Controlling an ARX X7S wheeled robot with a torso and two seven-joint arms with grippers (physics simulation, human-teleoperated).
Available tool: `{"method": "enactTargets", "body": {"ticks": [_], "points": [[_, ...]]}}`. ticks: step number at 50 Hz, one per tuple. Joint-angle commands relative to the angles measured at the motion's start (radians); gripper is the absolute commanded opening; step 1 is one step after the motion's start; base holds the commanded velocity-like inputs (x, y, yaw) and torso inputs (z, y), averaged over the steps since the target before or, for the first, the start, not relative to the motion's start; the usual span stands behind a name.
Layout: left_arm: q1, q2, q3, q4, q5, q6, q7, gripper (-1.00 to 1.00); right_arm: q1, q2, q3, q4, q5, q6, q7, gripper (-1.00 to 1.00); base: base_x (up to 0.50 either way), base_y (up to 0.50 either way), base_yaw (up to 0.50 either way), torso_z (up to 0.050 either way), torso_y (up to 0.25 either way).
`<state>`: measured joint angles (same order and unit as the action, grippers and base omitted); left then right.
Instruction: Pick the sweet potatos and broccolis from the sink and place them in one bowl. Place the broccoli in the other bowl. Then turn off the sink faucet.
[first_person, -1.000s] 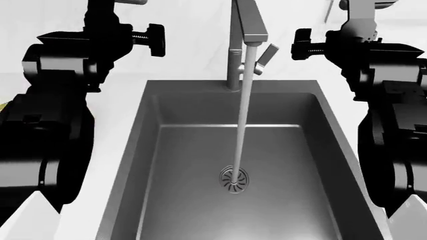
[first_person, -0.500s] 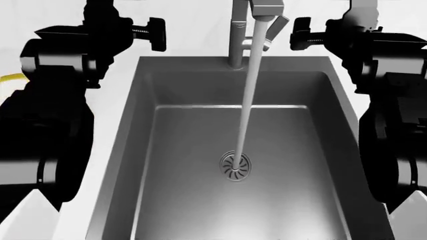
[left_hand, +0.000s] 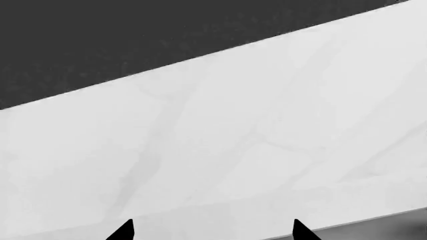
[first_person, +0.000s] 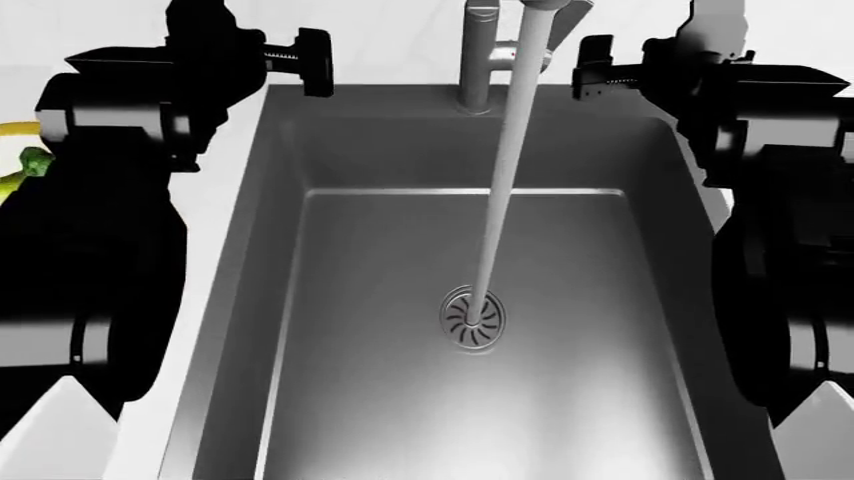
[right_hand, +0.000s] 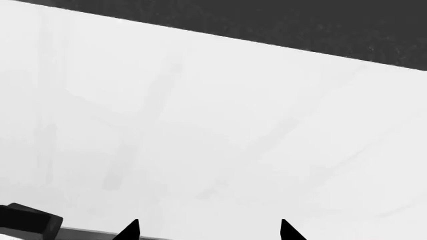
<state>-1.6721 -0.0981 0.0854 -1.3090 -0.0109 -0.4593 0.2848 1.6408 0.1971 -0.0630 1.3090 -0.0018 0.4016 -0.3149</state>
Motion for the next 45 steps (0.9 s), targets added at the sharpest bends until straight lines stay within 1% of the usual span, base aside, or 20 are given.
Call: {"method": "enactTargets", "body": {"ticks": [1, 8, 11, 14, 36, 45], "points": [[-0.007, -0.003, -0.004, 0.001, 0.004, -0.006, 0.001, 1.0, -0.001, -0.004, -0.014, 0.0, -0.002, -0.009, -0.009, 1.0, 0.0, 0.0, 0.0, 0.0, 0.0], [-0.007, -0.003, -0.006, 0.001, 0.006, -0.006, 0.001, 1.0, -0.001, -0.004, -0.016, 0.0, 0.0, -0.009, -0.008, 1.0, 0.0, 0.0, 0.0, 0.0, 0.0], [-0.008, -0.007, -0.009, 0.0, 0.005, -0.007, -0.006, 1.0, 0.007, 0.002, 0.003, 0.0, 0.013, -0.004, -0.011, 1.0, 0.0, 0.0, 0.0, 0.0, 0.0], [-0.009, -0.013, -0.014, 0.0, 0.004, -0.006, -0.013, 1.0, 0.012, -0.005, -0.009, 0.0, 0.001, -0.014, -0.014, 1.0, 0.0, 0.0, 0.0, 0.0, 0.0], [-0.013, -0.005, -0.011, 0.0, 0.011, 0.005, 0.005, 1.0, 0.023, -0.065, 0.02, 0.0, 0.005, -0.009, -0.061, 1.0, 0.0, 0.0, 0.0, 0.0, 0.0], [-0.015, 0.0, -0.012, 0.0, 0.008, 0.012, 0.005, 1.0, 0.036, -0.09, 0.011, 0.0, 0.003, -0.011, -0.109, 1.0, 0.0, 0.0, 0.0, 0.0, 0.0]]}}
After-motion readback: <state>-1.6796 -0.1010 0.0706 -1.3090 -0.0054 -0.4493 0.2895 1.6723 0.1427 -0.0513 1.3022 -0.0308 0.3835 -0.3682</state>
